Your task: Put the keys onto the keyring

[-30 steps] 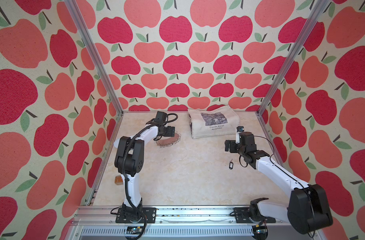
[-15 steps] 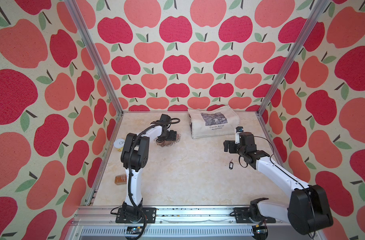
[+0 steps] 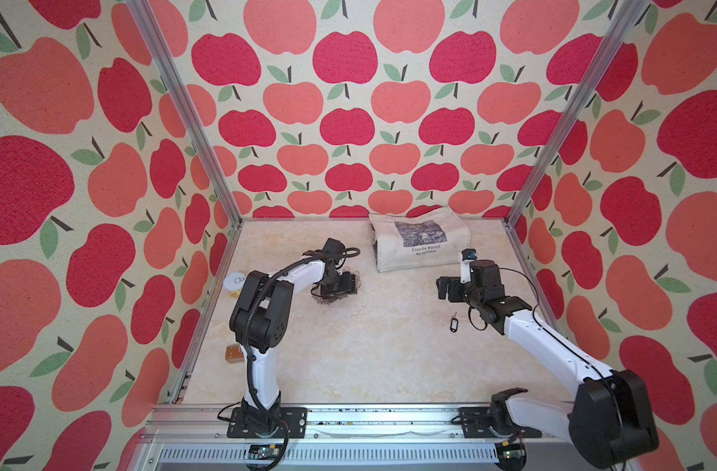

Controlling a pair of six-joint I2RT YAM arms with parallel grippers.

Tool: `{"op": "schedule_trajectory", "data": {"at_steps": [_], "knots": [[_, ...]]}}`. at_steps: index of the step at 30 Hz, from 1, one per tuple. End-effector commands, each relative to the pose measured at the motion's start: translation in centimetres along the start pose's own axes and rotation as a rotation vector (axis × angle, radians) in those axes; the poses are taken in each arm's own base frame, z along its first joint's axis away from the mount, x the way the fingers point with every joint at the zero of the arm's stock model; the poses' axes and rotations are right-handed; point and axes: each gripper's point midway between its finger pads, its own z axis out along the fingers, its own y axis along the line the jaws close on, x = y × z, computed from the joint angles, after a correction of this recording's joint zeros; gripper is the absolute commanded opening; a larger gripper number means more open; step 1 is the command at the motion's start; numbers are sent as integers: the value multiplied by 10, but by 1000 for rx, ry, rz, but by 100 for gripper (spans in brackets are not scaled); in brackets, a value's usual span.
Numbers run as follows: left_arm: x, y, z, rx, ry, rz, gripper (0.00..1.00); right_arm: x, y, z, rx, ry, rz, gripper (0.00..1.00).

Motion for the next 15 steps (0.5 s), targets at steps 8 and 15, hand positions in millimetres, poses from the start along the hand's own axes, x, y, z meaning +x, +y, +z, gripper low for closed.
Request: {"op": "schedule_trajectory", "data": {"at_steps": [8, 15], "knots": [[13, -37, -30, -69, 18, 52, 75, -14, 33, -4, -51, 1, -48, 99], [-32, 13, -39, -369, -116, 317, 82, -12, 44, -9, -60, -2, -69, 99]]}}
